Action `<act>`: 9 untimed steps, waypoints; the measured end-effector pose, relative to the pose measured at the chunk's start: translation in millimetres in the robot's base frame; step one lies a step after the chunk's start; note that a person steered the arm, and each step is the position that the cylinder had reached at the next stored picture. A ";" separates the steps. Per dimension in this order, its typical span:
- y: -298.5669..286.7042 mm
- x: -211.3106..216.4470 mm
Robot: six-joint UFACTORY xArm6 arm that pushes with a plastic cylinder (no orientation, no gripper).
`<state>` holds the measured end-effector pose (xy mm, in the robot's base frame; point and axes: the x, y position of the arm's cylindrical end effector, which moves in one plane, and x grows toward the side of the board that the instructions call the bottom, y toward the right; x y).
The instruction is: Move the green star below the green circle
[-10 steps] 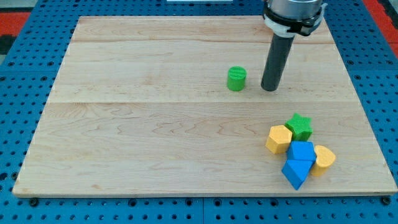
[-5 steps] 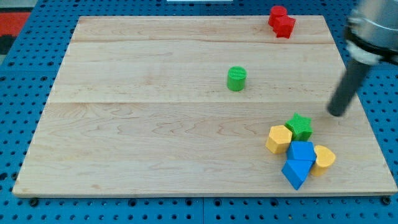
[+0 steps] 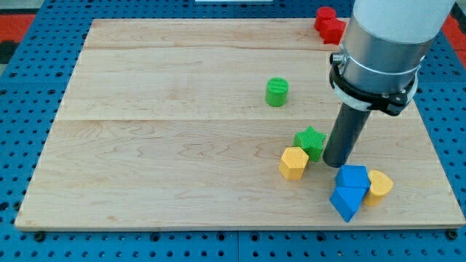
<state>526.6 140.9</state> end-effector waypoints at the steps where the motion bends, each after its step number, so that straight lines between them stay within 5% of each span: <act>1: -20.6 -2.6; 6: -51.5 -66.5; 9: 23.0 -138.7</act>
<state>387.9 163.9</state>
